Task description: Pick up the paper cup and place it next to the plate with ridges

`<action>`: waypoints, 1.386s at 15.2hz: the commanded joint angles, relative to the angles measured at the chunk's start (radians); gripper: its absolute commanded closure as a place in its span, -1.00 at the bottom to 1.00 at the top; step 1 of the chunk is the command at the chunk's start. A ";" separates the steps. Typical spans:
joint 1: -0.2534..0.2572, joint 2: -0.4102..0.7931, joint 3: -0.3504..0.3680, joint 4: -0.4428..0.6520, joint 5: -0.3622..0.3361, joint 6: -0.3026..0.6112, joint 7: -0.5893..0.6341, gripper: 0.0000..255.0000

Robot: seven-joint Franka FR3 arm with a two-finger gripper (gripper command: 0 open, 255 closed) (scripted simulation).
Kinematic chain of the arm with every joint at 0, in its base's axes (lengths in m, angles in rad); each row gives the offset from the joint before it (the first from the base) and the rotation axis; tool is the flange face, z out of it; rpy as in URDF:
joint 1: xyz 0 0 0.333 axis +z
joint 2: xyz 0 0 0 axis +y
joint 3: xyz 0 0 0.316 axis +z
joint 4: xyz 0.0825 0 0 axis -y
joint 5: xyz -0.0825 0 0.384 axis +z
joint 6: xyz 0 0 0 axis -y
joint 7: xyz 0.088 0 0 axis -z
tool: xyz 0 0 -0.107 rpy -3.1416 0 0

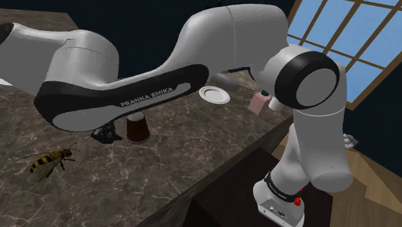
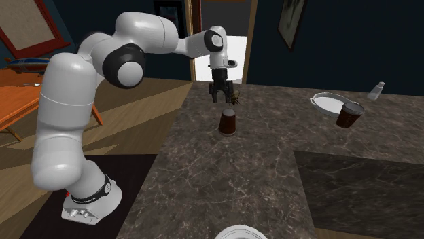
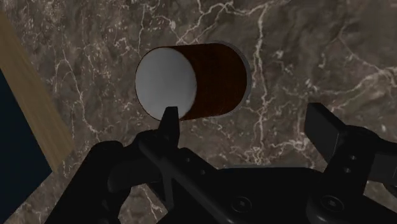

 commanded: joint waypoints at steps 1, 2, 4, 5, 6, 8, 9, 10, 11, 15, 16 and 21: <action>0.043 -0.026 -0.015 -0.092 -0.103 0.020 0.036 -1.00; 0.037 -0.029 -0.015 -0.108 -0.104 0.033 0.039 -1.00; 0.026 -0.035 -0.017 -0.138 -0.106 0.059 0.044 -1.00; 0.022 -0.038 -0.018 -0.153 -0.108 0.071 0.046 -1.00; 0.017 -0.040 -0.020 -0.167 -0.109 0.084 0.048 -1.00; 0.009 -0.043 -0.022 -0.189 -0.111 0.104 0.052 -1.00; 0.009 -0.043 -0.022 -0.189 -0.111 0.104 0.052 -1.00; 0.009 -0.043 -0.022 -0.189 -0.112 0.104 0.052 -1.00; 0.009 -0.043 -0.022 -0.189 -0.112 0.104 0.052 -1.00; 0.008 -0.043 -0.021 -0.189 -0.112 0.103 0.052 -1.00; 0.008 -0.043 -0.021 -0.189 -0.112 0.103 0.052 -1.00; 0.003 -0.058 -0.021 -0.208 -0.111 0.110 0.050 1.00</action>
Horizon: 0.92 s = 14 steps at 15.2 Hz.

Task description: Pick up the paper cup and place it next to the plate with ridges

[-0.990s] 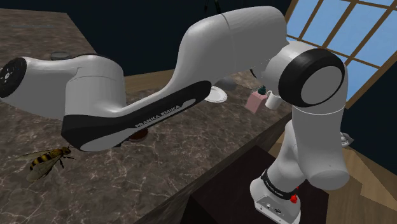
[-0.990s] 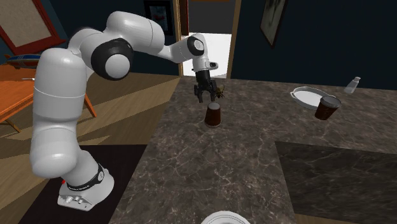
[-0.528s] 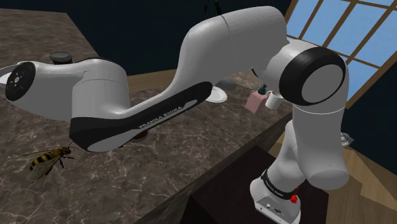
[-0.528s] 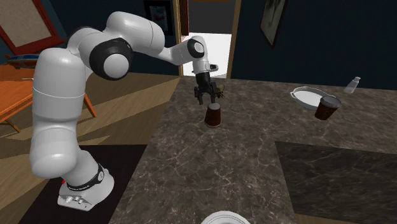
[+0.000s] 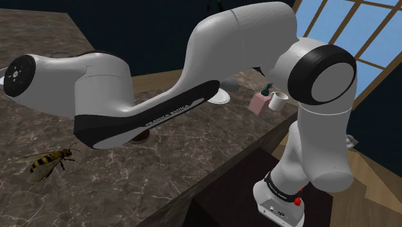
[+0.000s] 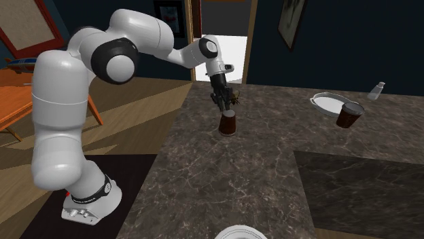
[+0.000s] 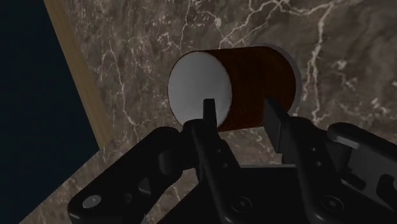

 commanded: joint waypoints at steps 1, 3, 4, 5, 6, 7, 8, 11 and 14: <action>-0.006 0.012 -0.004 -0.016 0.063 0.002 -0.004 1.00; -0.004 0.020 -0.004 -0.015 0.062 0.007 0.001 1.00; -0.010 0.016 -0.006 -0.019 0.060 0.012 -0.006 1.00; -0.021 0.036 0.028 0.006 0.049 -0.009 0.010 1.00; -0.034 0.033 0.045 0.012 0.044 -0.022 0.009 1.00; -0.045 0.030 0.062 0.019 0.039 -0.034 0.007 1.00; -0.054 0.027 0.074 0.025 0.036 -0.045 0.004 1.00; -0.059 0.016 0.084 0.046 0.036 -0.074 -0.011 1.00; -0.057 0.013 0.083 0.049 0.027 -0.072 -0.012 -1.00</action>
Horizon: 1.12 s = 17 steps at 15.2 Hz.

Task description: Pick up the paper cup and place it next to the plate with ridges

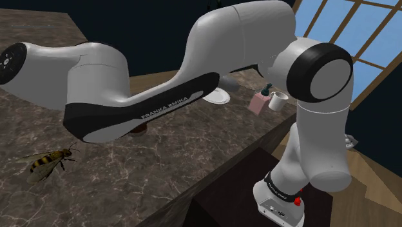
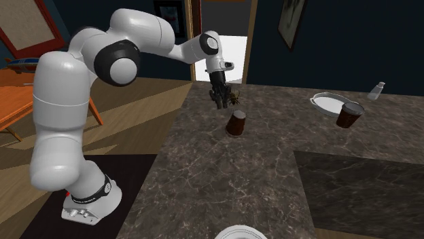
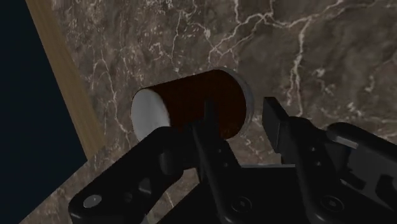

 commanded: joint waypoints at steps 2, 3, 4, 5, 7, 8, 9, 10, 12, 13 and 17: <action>-0.141 -0.130 0.019 -0.153 0.123 0.269 0.001 -1.00; -0.209 -0.187 0.024 -0.229 0.195 0.410 -0.016 -1.00; -0.268 -0.232 0.026 -0.297 0.269 0.538 -0.044 -1.00; -0.267 -0.227 0.022 -0.303 0.266 0.549 -0.042 -1.00; -0.267 -0.215 0.016 -0.313 0.258 0.570 -0.037 -1.00; -0.268 -0.209 0.014 -0.317 0.254 0.580 -0.035 -1.00; -0.269 -0.202 0.012 -0.322 0.249 0.590 -0.032 -1.00; -0.269 -0.196 0.010 -0.326 0.245 0.600 -0.029 -1.00; -0.270 -0.185 0.006 -0.332 0.237 0.616 -0.025 -1.00; -0.271 -0.185 0.006 -0.332 0.237 0.616 -0.025 -1.00; -0.271 -0.185 0.007 -0.332 0.237 0.616 -0.025 -1.00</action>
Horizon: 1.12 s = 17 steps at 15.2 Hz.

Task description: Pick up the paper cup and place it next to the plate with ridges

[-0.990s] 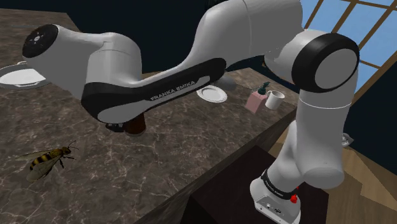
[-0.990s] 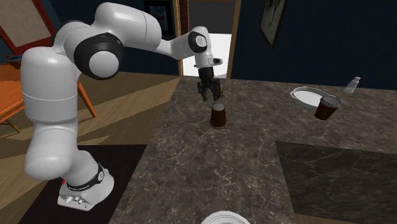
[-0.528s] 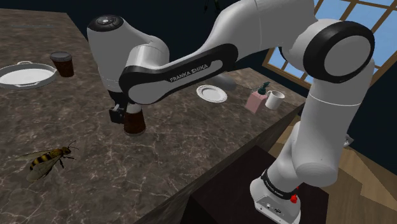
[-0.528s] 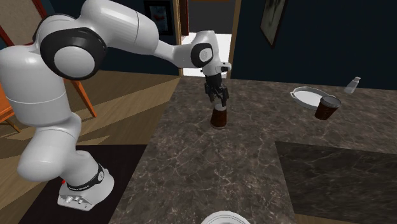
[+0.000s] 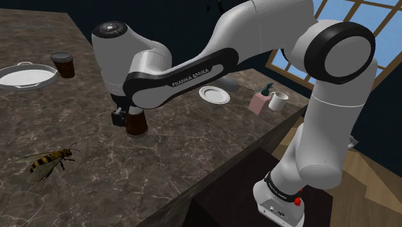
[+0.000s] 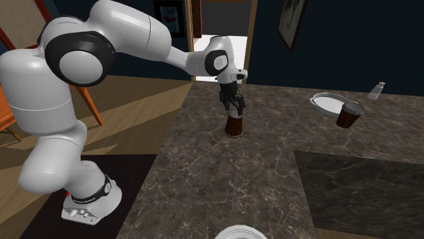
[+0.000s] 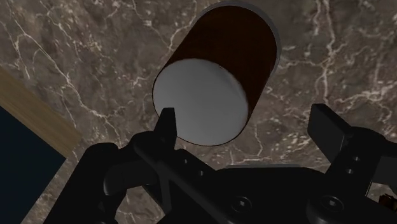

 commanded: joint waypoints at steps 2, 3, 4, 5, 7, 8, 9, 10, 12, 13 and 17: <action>0.000 0.008 0.000 -0.003 0.002 -0.001 -0.002 -1.00; 0.000 0.008 0.000 -0.003 0.002 -0.001 -0.002 -1.00; 0.000 0.007 0.000 -0.006 0.001 0.001 0.000 1.00; -0.002 0.014 -0.002 -0.002 -0.001 0.005 -0.002 1.00; 0.000 0.026 -0.003 0.006 -0.006 0.006 0.001 1.00; -0.003 0.017 -0.004 -0.009 -0.004 0.014 0.001 1.00; -0.002 0.014 -0.003 -0.017 -0.005 0.018 0.004 1.00; 0.002 0.006 0.001 -0.022 -0.002 0.014 0.009 1.00; 0.002 0.009 0.000 -0.025 -0.005 0.019 0.012 1.00; -0.002 0.008 0.002 -0.003 0.001 -0.001 -0.001 1.00; -0.007 -0.013 0.010 0.022 0.018 -0.043 -0.021 1.00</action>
